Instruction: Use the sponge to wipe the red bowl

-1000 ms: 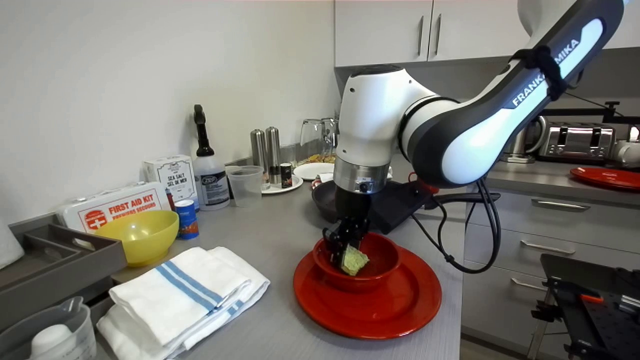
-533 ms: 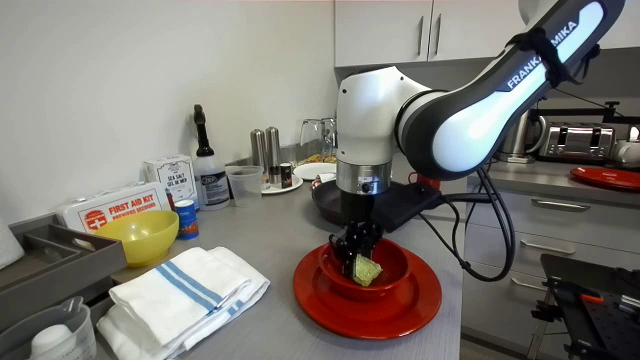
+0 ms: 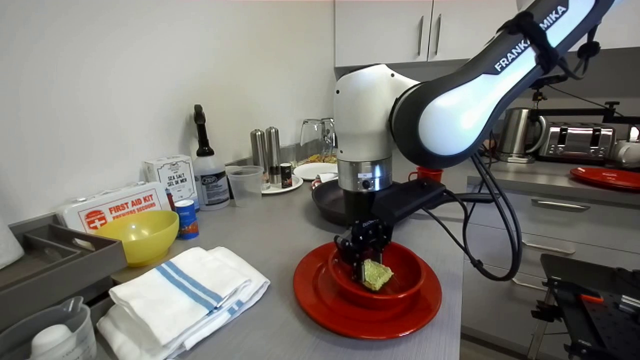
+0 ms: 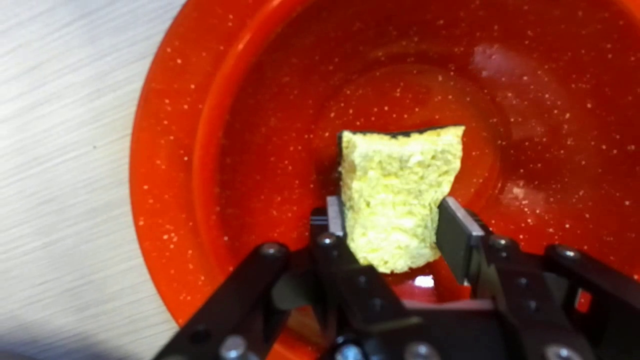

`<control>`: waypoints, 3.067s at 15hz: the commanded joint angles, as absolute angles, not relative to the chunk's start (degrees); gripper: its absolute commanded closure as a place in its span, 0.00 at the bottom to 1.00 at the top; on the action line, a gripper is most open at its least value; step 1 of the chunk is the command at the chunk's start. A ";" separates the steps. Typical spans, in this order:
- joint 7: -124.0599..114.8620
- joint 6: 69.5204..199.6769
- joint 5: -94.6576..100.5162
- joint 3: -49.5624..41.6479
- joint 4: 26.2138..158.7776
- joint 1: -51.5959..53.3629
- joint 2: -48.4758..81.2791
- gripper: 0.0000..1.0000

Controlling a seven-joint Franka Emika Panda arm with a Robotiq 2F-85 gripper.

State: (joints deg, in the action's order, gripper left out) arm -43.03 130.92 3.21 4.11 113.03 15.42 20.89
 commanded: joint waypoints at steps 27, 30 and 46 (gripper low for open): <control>-38.00 129.47 -5.15 6.16 111.13 12.98 20.32 0.77; -37.59 128.25 -8.72 6.47 110.76 12.60 20.46 0.77; -43.96 133.96 -4.70 2.71 112.96 14.01 21.94 0.77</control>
State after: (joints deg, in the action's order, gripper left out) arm -41.74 132.42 -6.10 3.44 112.33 13.38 21.66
